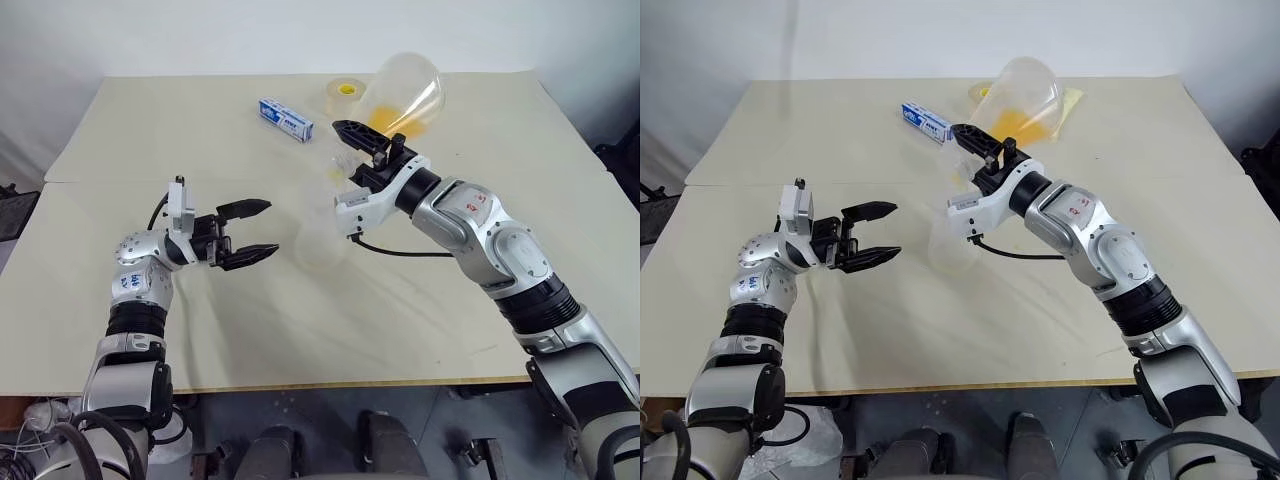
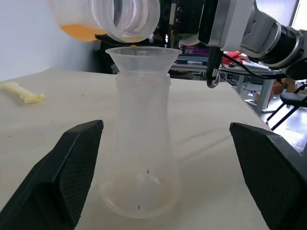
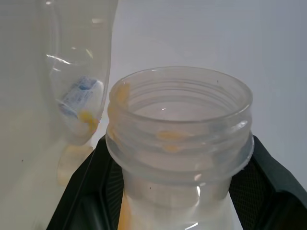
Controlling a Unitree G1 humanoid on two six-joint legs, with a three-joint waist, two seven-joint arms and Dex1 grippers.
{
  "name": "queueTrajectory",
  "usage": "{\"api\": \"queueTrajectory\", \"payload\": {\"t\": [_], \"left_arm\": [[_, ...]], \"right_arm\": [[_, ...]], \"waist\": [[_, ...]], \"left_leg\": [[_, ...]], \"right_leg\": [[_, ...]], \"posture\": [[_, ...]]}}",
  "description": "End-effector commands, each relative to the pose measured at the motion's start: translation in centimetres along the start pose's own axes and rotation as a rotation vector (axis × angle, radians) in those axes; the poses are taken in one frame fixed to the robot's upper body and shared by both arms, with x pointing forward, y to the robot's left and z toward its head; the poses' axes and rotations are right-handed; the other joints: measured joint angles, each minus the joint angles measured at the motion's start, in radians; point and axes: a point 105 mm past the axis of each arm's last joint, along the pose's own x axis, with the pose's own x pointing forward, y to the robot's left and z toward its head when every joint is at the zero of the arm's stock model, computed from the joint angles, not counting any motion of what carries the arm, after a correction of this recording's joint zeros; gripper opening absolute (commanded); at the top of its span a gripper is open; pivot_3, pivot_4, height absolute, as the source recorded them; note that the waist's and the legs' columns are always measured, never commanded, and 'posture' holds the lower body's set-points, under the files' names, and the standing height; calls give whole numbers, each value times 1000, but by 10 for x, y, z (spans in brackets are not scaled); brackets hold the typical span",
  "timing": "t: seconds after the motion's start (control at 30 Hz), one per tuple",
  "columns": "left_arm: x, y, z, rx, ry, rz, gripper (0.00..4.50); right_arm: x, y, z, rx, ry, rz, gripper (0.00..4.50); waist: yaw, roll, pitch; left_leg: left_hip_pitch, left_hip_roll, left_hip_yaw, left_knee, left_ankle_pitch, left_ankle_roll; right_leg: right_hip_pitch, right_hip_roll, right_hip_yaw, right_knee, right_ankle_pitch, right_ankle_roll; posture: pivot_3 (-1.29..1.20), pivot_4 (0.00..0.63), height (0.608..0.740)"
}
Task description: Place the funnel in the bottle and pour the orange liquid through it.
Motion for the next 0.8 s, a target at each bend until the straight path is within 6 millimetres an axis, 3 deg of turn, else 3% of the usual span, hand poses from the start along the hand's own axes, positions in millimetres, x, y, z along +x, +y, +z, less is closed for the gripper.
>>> {"api": "queueTrajectory", "payload": {"t": [0.03, 0.8], "left_arm": [[-3, 0, 9, 33, -20, 1, 4500], [0, 0, 9, 24, -29, -16, 4500]], "right_arm": [[-1, -27, -7, -69, 2, -84, 2479], [0, -27, -13, -160, -25, -73, 2479]], "waist": [[0, 0, 0], [0, 0, 0]], "left_leg": [[0, 0, 0, 0, 0, 0], [0, 0, 0, 0, 0, 0]], "right_leg": [[0, 0, 0, 0, 0, 0], [0, 0, 0, 0, 0, 0]], "posture": [[0, 150, 740], [0, 150, 740]]}}
